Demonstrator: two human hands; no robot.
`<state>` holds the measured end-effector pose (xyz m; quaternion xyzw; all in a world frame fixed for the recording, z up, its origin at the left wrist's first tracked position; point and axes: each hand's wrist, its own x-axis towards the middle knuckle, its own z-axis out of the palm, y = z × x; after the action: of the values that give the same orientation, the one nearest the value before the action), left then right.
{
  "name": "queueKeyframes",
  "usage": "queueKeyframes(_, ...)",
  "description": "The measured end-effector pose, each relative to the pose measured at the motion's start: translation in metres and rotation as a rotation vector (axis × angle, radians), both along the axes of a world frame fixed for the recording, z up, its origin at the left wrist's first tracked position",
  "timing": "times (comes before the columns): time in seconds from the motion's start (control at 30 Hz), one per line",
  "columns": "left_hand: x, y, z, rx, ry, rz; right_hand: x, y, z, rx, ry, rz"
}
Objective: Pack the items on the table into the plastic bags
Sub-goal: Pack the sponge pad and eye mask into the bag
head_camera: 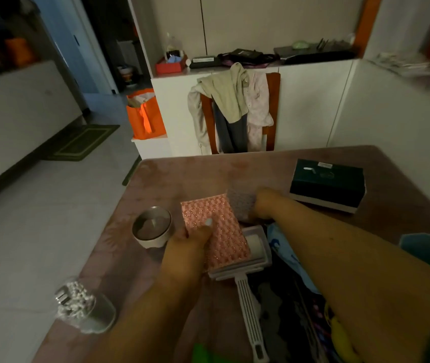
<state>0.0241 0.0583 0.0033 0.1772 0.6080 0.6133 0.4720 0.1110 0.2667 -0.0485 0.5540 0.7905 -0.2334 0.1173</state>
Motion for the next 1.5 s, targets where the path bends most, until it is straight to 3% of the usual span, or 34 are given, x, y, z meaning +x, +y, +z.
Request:
queueKeyframes(0.1,-0.002,0.002,-0.006,-0.004,-0.019,0.013,-0.001,0.000,-0.004,0.094,0.051,-0.051)
queueKeyframes(0.23,0.001,-0.003,-0.006,0.005,-0.031,0.056,0.016,-0.013,0.035,0.074,0.654,-0.425)
queueKeyframes(0.3,0.004,-0.005,-0.001,0.015,-0.036,0.089,0.030,-0.035,0.067,-0.037,0.983,-0.532)
queueKeyframes(0.4,0.010,-0.008,0.007,0.027,-0.081,0.105,0.053,-0.082,0.090,-0.173,1.178,-0.505)
queueKeyframes(0.5,0.024,-0.014,0.017,0.058,-0.184,0.042,0.064,-0.128,0.087,-0.187,0.975,-0.315)
queueKeyframes(0.6,0.038,-0.022,0.018,0.068,-0.166,0.021,0.078,-0.150,0.080,-0.118,0.877,-0.362)
queueKeyframes(0.63,0.039,-0.025,0.017,0.063,-0.148,0.033,0.085,-0.151,0.077,-0.069,0.762,-0.369)
queueKeyframes(0.7,0.039,-0.032,0.018,0.058,-0.137,0.051,0.096,-0.157,0.067,0.048,0.352,-0.277)
queueKeyframes(0.77,0.037,-0.039,0.019,0.054,-0.149,0.070,0.105,-0.175,0.051,0.000,0.029,-0.124)
queueKeyframes(0.87,0.036,-0.051,0.020,0.078,-0.180,0.059,0.104,-0.207,0.024,0.010,-0.220,0.057)
queueKeyframes(1.0,0.034,-0.068,0.025,0.087,-0.202,0.007,0.101,-0.201,-0.001,0.132,-0.226,-0.141)
queueKeyframes(1.17,0.031,-0.080,0.020,0.023,-0.233,0.018,0.093,-0.188,-0.005,-0.016,-0.143,-0.348)
queueKeyframes(1.5,0.031,-0.090,0.005,-0.017,-0.248,0.021,0.084,-0.187,-0.009,0.071,-0.156,-0.446)
